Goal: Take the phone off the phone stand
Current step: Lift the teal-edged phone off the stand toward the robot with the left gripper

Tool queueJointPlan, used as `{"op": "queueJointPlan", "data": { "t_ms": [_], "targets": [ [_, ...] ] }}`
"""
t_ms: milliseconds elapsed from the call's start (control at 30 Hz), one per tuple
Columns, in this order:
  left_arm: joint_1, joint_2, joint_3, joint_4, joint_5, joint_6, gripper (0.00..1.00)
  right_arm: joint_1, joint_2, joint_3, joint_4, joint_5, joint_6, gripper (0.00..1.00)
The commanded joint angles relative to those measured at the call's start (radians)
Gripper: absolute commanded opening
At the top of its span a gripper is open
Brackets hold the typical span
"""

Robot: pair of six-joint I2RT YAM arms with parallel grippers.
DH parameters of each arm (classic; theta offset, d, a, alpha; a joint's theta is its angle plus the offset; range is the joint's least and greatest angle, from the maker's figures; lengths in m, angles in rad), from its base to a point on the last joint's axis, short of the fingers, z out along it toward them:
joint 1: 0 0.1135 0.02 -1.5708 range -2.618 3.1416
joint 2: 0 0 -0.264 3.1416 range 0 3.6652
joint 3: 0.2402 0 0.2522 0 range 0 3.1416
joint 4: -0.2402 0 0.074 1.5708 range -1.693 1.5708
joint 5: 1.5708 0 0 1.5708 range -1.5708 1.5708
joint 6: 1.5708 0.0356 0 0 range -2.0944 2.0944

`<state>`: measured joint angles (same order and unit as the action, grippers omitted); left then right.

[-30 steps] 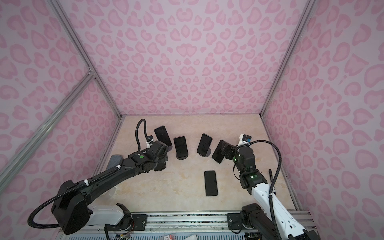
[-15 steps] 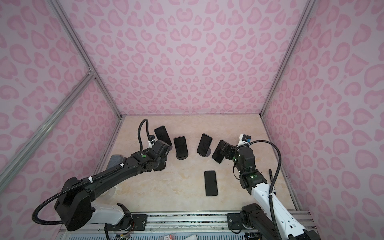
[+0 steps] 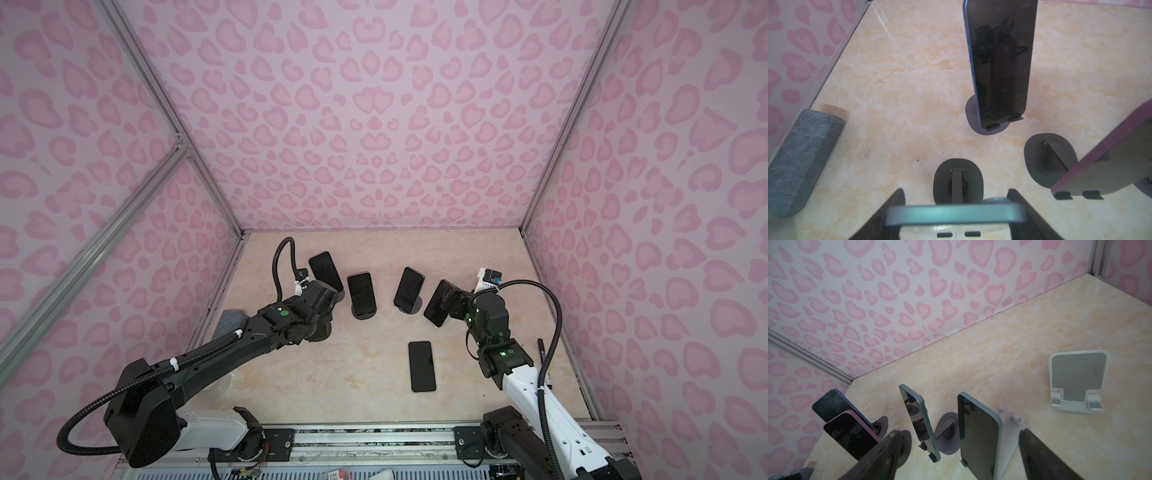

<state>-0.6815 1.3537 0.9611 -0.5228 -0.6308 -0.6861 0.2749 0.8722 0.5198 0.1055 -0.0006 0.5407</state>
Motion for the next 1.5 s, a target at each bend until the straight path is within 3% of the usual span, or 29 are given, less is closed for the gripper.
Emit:
{"op": "queueJointPlan", "data": {
  "t_ms": [0, 733, 967, 1467],
  "targets": [
    [0.001, -0.023, -0.004, 0.01, -0.021, 0.019, 0.67, 0.004, 0.004, 0.0, 0.008, 0.011, -0.007, 0.9],
    [-0.052, -0.178, 0.031, -0.032, 0.157, 0.067, 0.59, 0.02, 0.014, 0.005, 0.011, 0.02, -0.013, 0.9],
    [-0.113, -0.206, 0.044, -0.066, 0.155, 0.056, 0.59, 0.02, 0.012, 0.003, 0.012, 0.021, -0.013, 0.9],
    [-0.332, -0.022, 0.107, -0.065, 0.214, -0.2, 0.59, 0.041, -0.012, -0.009, 0.013, 0.041, -0.015, 0.9]
  ]
}}
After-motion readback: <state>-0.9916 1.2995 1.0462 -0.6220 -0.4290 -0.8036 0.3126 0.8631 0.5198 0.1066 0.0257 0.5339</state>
